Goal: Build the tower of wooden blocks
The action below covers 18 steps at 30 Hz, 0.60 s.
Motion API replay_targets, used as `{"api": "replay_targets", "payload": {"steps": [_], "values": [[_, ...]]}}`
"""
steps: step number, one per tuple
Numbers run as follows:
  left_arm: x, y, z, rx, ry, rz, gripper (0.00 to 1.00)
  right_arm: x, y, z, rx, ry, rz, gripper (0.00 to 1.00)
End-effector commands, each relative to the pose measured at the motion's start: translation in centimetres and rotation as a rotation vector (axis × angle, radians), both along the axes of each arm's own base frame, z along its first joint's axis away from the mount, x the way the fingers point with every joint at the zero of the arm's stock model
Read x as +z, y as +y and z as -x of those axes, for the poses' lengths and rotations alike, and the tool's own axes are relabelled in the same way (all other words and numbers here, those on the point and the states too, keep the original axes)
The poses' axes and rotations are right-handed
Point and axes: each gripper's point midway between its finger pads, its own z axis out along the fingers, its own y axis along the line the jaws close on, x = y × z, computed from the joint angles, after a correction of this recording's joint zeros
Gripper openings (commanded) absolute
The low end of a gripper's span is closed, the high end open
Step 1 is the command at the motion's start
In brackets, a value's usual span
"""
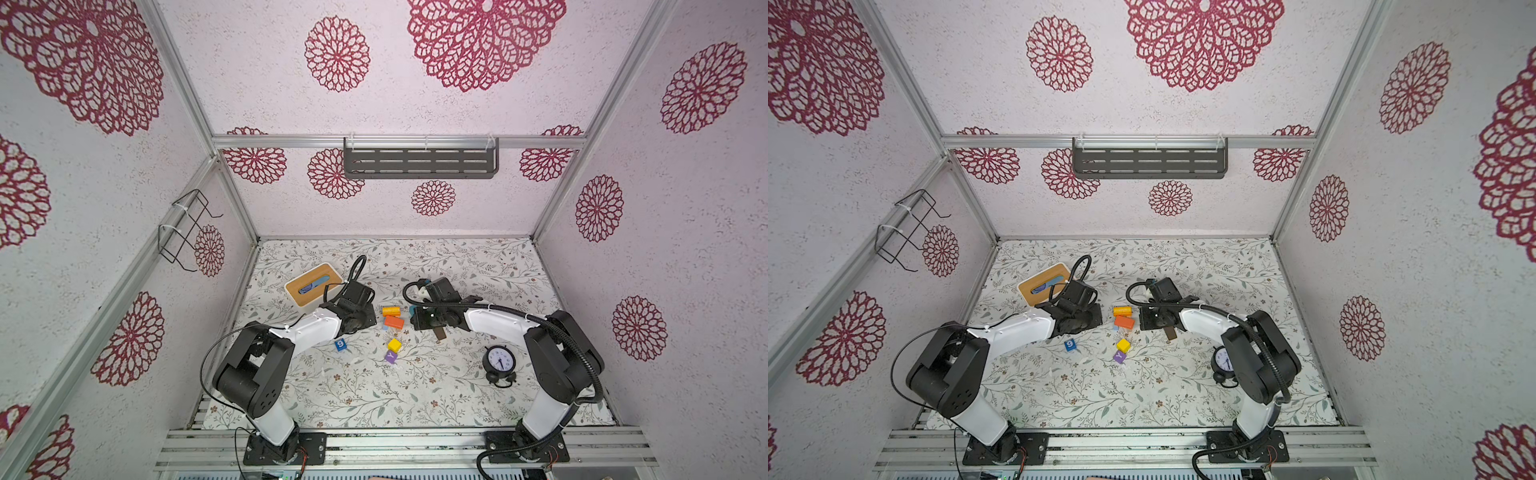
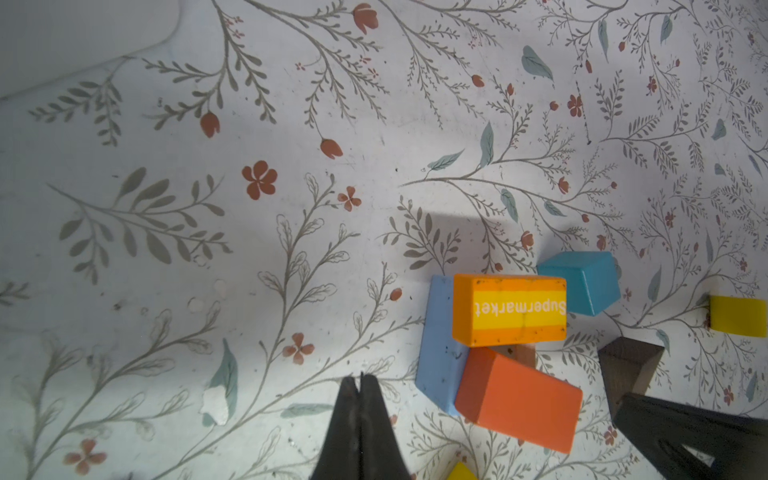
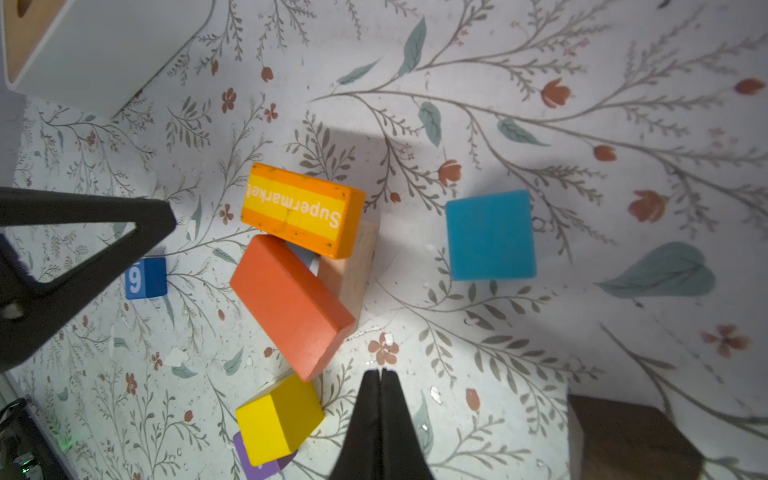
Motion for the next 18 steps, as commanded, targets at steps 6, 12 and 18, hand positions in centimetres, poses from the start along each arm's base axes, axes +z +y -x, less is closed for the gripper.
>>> {"api": "replay_targets", "payload": {"steps": [6,12,18], "values": [[0.79,-0.96,-0.85,0.002,-0.035,0.032,0.00,0.47,1.98,-0.52,0.026,0.005,-0.029,0.00],[0.66,-1.13,-0.94,0.000,-0.034,0.038,0.00,0.78,2.02,-0.92,0.025,-0.004,-0.017,0.00],[0.51,-1.19,-0.98,-0.002,-0.031,0.037,0.00,0.41,2.40,-1.02,0.029,0.006,-0.025,0.00]]}}
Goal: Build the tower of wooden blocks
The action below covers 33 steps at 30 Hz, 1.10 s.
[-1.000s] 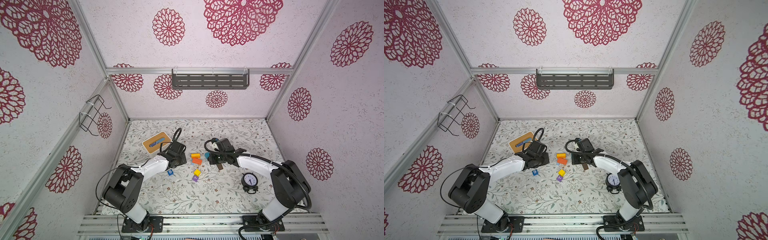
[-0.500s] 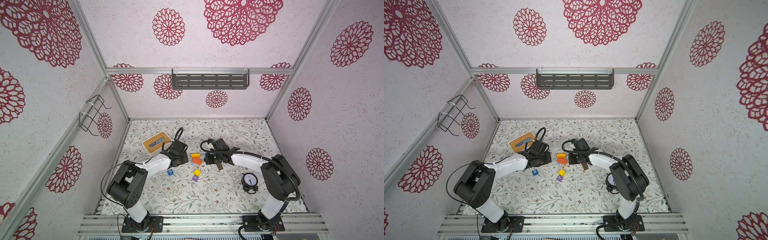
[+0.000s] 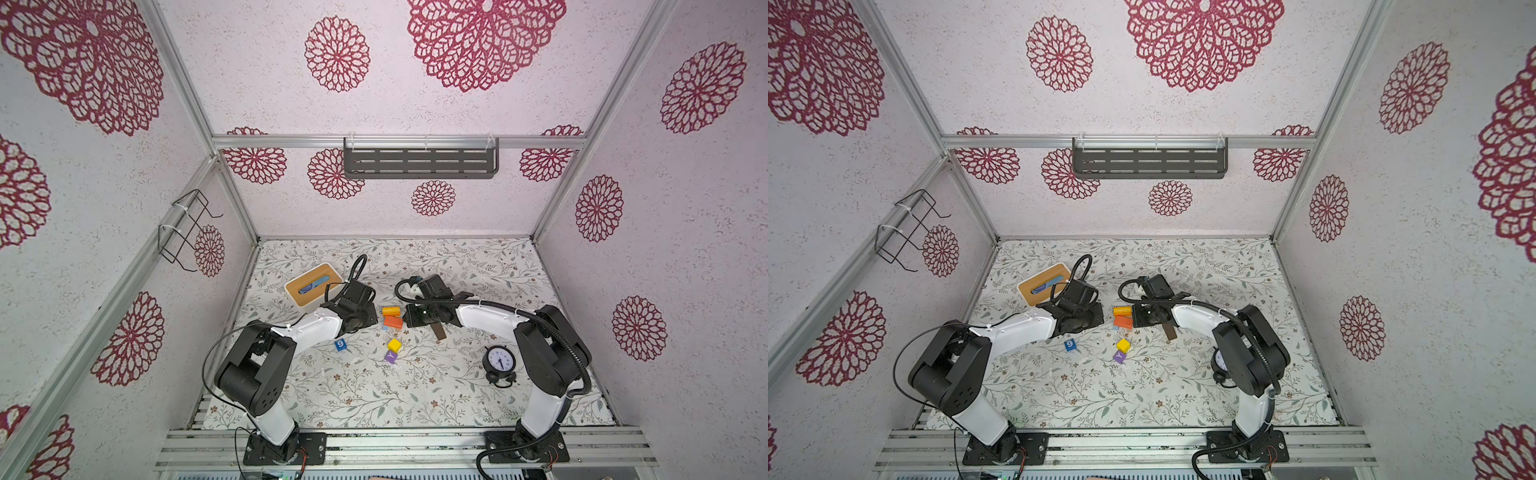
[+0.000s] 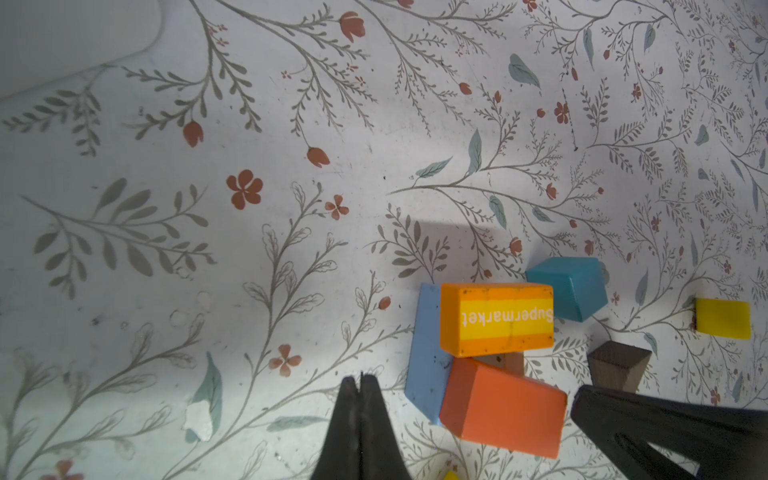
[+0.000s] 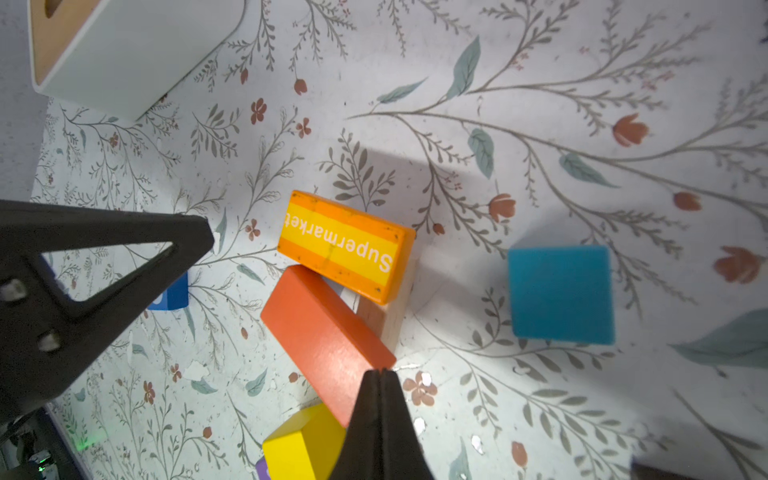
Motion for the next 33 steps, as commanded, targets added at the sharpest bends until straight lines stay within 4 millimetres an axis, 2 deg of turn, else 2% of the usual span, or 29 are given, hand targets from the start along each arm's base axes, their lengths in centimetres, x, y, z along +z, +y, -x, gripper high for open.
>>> {"api": "replay_targets", "payload": {"steps": [1,5,9,16,25,33], "values": [[0.4,-0.8,-0.7,0.001,-0.019,0.023,0.00,0.3,0.6,-0.2,0.002,0.004,-0.012,0.00],[0.5,-0.8,-0.7,0.000,-0.020,0.023,0.00,0.4,0.3,-0.4,-0.010,-0.004,0.008,0.00],[0.5,-0.7,-0.6,0.002,-0.021,0.022,0.00,1.2,-0.2,-0.7,-0.030,-0.033,0.014,0.00],[0.5,-0.8,-0.6,0.000,-0.021,0.027,0.00,1.6,-0.8,-0.3,-0.043,-0.035,0.016,0.00],[0.5,-1.1,-0.7,-0.003,-0.023,0.037,0.00,0.3,0.2,0.1,-0.023,0.012,-0.021,0.00],[0.5,-1.3,-0.7,-0.002,-0.021,0.041,0.00,0.4,1.0,-0.1,-0.008,0.022,-0.040,0.00]]}}
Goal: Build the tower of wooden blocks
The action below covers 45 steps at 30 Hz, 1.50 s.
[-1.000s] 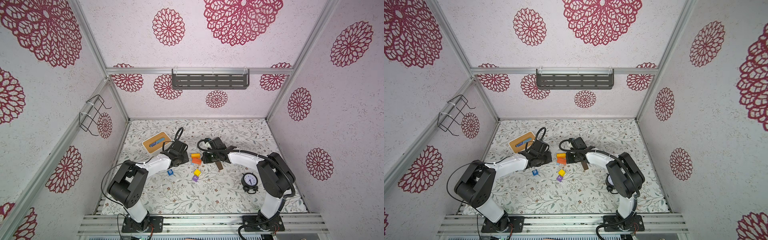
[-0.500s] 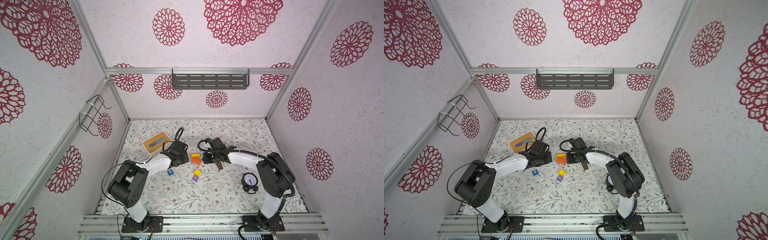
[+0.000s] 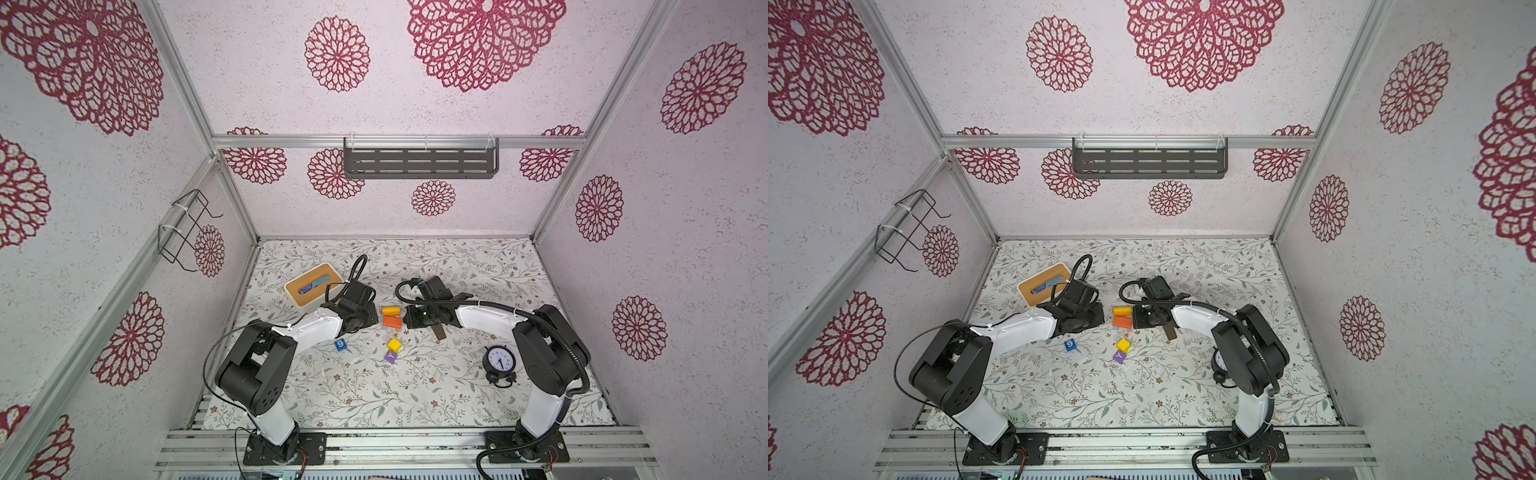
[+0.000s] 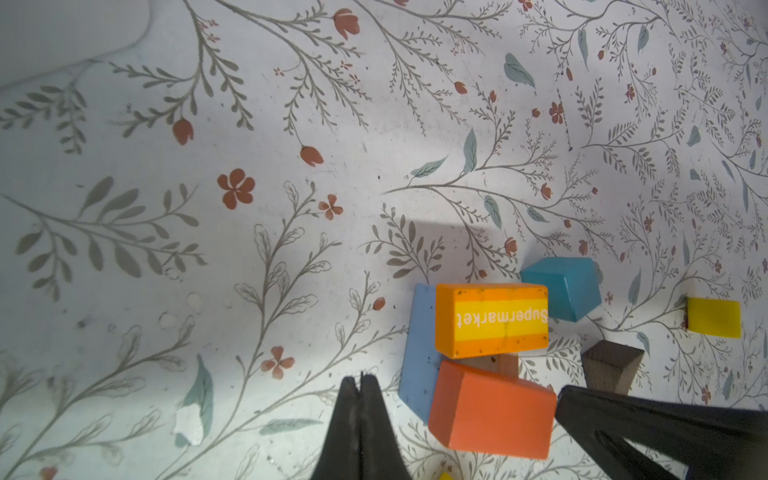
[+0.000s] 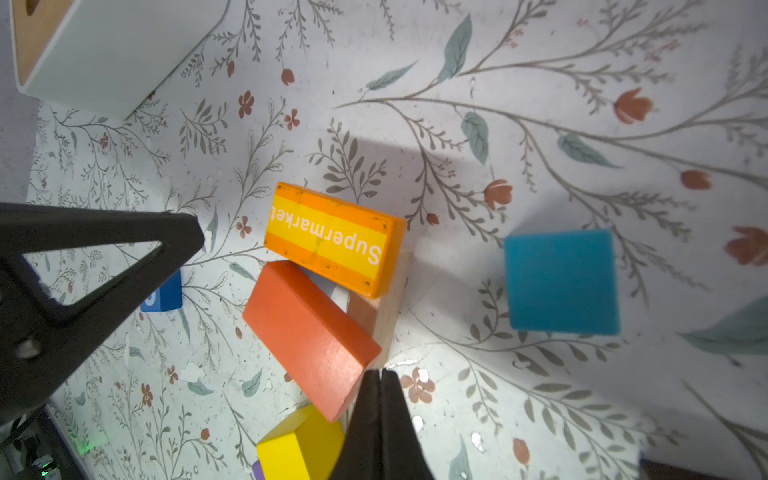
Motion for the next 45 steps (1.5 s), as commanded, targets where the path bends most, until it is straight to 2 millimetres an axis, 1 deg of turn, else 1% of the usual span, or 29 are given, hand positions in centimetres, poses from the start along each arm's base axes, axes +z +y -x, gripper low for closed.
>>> {"api": "replay_targets", "payload": {"steps": [1,16,20,24,26,27,28,29,31,32,34,36,39,41,42,45], "values": [[0.5,-0.9,-0.7,-0.001,-0.022,0.024,0.00,1.0,1.2,-0.6,0.011,-0.006,-0.041,0.00],[0.7,-0.7,-0.4,-0.002,-0.023,0.014,0.00,1.2,1.9,-1.2,0.020,-0.010,-0.054,0.00],[0.9,-0.5,-0.4,-0.001,-0.028,0.008,0.00,1.4,1.6,-1.4,0.009,-0.016,-0.034,0.00],[1.5,-0.1,-0.3,0.002,-0.036,-0.005,0.00,2.3,1.0,-1.6,0.002,-0.042,-0.008,0.00],[2.2,0.2,-0.2,0.004,-0.047,-0.015,0.00,2.9,0.6,-1.7,-0.001,-0.058,0.008,0.00],[2.6,0.4,-0.2,0.006,-0.055,-0.020,0.02,3.3,0.4,-1.8,-0.002,-0.067,0.016,0.00],[2.9,0.6,-0.1,0.007,-0.059,-0.027,0.05,3.6,0.3,-1.8,-0.002,-0.077,0.022,0.00],[3.4,0.8,0.0,0.008,-0.067,-0.034,0.09,4.1,0.1,-1.8,0.000,-0.088,0.028,0.02],[4.4,1.4,0.2,0.015,-0.082,-0.047,0.18,4.8,-0.5,-1.8,0.000,-0.108,0.047,0.09],[4.8,1.6,0.4,0.018,-0.090,-0.054,0.24,5.3,-0.8,-1.8,0.001,-0.120,0.056,0.12],[5.8,2.1,0.8,0.019,-0.107,-0.064,0.39,6.0,-1.5,-1.8,0.001,-0.138,0.076,0.18],[6.6,2.8,1.2,0.025,-0.119,-0.080,0.55,6.6,-2.4,-1.7,0.005,-0.153,0.098,0.24],[7.8,4.0,2.0,0.039,-0.137,-0.110,0.75,7.5,-3.8,-1.6,0.006,-0.180,0.142,0.33],[8.3,4.5,2.6,0.044,-0.144,-0.115,0.83,7.9,-4.8,-1.7,0.003,-0.195,0.168,0.40],[8.4,4.7,2.8,0.044,-0.148,-0.111,0.85,7.9,-5.2,-1.8,0.000,-0.201,0.181,0.44],[8.1,5.0,3.5,0.048,-0.140,-0.108,0.86,7.7,-6.2,-2.1,-0.005,-0.202,0.209,0.49]]}}
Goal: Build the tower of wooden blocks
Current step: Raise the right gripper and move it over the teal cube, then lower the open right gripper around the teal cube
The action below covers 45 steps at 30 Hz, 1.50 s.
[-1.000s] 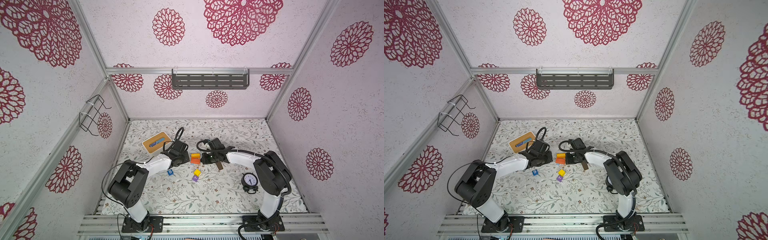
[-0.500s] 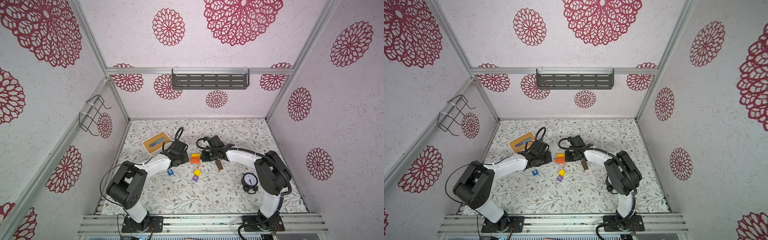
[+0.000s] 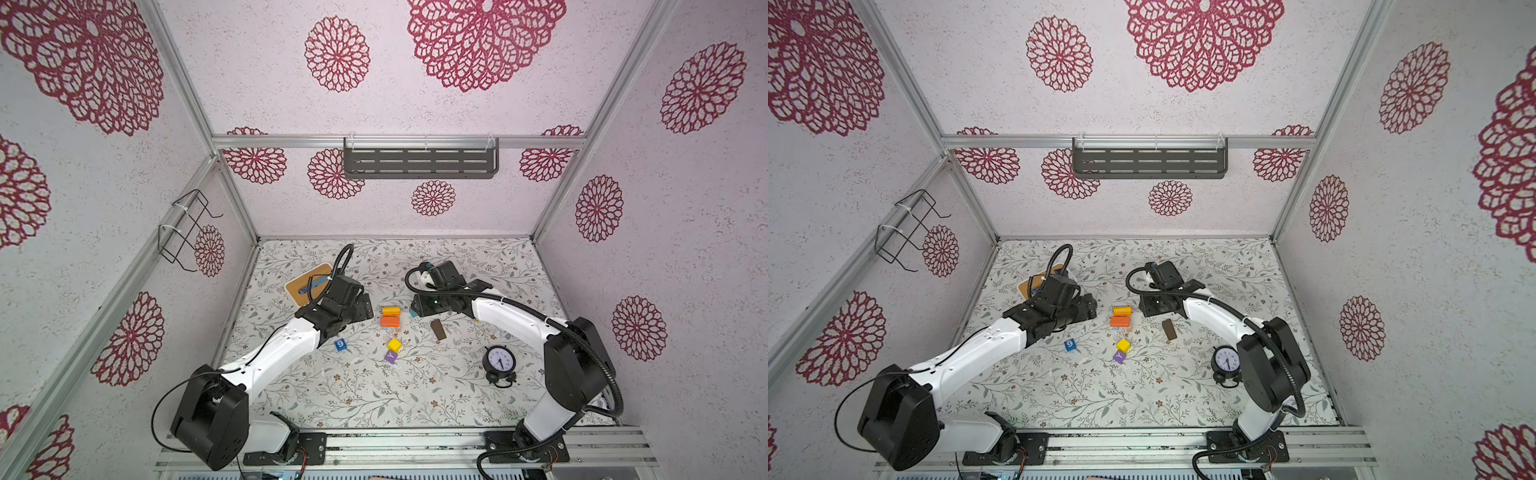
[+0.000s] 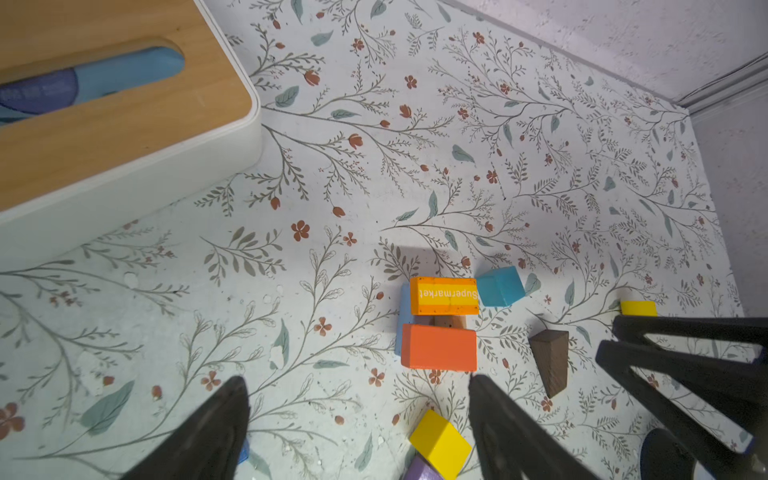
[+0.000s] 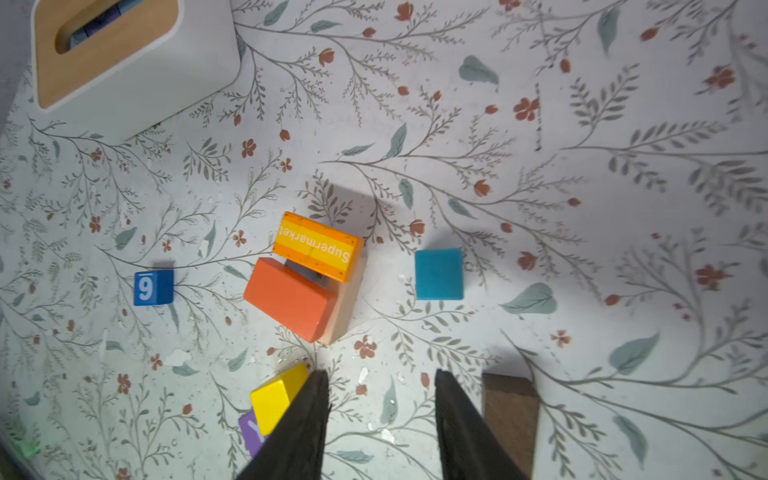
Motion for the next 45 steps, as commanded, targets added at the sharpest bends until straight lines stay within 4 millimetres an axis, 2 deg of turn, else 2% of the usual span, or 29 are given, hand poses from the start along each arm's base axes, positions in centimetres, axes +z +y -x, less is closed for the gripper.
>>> {"api": "replay_targets", "payload": {"steps": [1,7,8,9,19,27,40,45], "values": [[-1.4,1.2,1.3,0.021,0.042,-0.043,0.86,1.0,-1.7,-0.6,-0.002,-0.035,0.066,0.50],[-2.3,1.7,2.3,0.035,0.065,-0.042,0.89,-0.6,-1.8,-1.6,0.014,-0.001,0.134,0.56],[-2.4,1.9,2.5,0.037,0.065,-0.043,0.91,-0.9,-1.8,-1.8,0.016,0.006,0.145,0.57],[-2.5,2.1,2.6,0.043,0.066,-0.047,0.98,-1.2,-1.7,-2.0,0.021,0.011,0.157,0.58],[-3.0,3.3,3.1,0.076,0.076,-0.080,0.97,-3.7,-1.3,-4.2,0.019,0.041,0.232,0.59],[-3.3,4.1,2.9,0.094,0.083,-0.074,0.97,-5.4,-0.3,-5.0,0.032,0.083,0.223,0.53],[-4.0,4.7,2.7,0.103,0.092,-0.055,0.97,-7.3,0.1,-5.2,0.028,0.127,0.239,0.47],[-4.1,5.0,2.9,0.110,0.092,-0.050,0.97,-7.6,0.2,-5.2,0.019,0.139,0.231,0.40]]}}
